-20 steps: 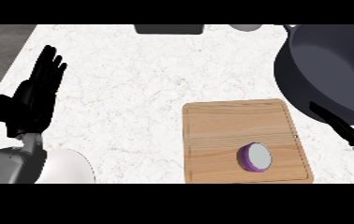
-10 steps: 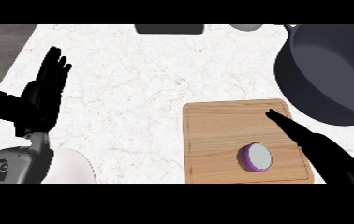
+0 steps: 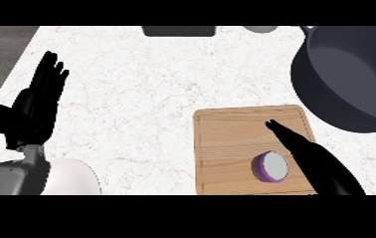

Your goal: Pick the can from the cutting board and place it in the pot

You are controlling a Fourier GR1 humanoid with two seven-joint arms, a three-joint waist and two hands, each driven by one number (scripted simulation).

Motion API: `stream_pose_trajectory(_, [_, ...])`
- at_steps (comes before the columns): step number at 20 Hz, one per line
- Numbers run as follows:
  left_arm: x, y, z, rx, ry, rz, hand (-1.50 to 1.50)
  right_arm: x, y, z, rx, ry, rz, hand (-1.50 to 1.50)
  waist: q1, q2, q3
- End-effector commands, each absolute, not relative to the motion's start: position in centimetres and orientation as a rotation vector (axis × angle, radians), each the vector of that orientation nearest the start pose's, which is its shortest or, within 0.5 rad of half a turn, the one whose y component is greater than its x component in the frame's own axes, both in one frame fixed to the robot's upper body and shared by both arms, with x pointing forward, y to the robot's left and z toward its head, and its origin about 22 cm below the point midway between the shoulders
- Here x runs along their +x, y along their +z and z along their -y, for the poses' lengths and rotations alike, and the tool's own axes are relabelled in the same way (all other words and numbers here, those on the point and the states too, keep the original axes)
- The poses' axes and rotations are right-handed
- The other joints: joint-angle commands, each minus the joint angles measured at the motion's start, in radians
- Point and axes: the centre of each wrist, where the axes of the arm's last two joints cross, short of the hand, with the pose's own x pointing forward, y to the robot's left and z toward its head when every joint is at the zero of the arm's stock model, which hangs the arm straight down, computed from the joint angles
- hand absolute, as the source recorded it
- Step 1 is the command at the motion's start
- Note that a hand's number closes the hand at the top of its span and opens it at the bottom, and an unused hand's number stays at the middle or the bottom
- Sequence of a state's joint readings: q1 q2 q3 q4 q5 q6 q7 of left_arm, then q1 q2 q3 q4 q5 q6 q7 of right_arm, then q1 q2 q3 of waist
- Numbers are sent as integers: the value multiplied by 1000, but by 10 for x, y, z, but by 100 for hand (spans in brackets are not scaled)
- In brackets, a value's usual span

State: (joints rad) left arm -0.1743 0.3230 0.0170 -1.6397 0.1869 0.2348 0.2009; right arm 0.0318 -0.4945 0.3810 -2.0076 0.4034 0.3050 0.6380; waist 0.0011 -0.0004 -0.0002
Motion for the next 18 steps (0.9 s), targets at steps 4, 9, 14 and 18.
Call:
stream_pose_trajectory(4, [277,79,-266,195,70,1613,0,206,66,237,-520,1053,1055,-150,-2,0,0])
stream_pose_trajectory(9, [268,80,-259,202,68,1619,0,218,56,229,-498,1052,1071,-150,1,0,1])
stream_pose_trajectory(14, [279,81,-271,200,61,1619,0,218,31,216,-520,1062,1029,-150,-1,0,0])
stream_pose_trajectory(18, [286,79,-269,218,63,1616,0,228,27,215,-547,1052,1014,-150,-2,0,0])
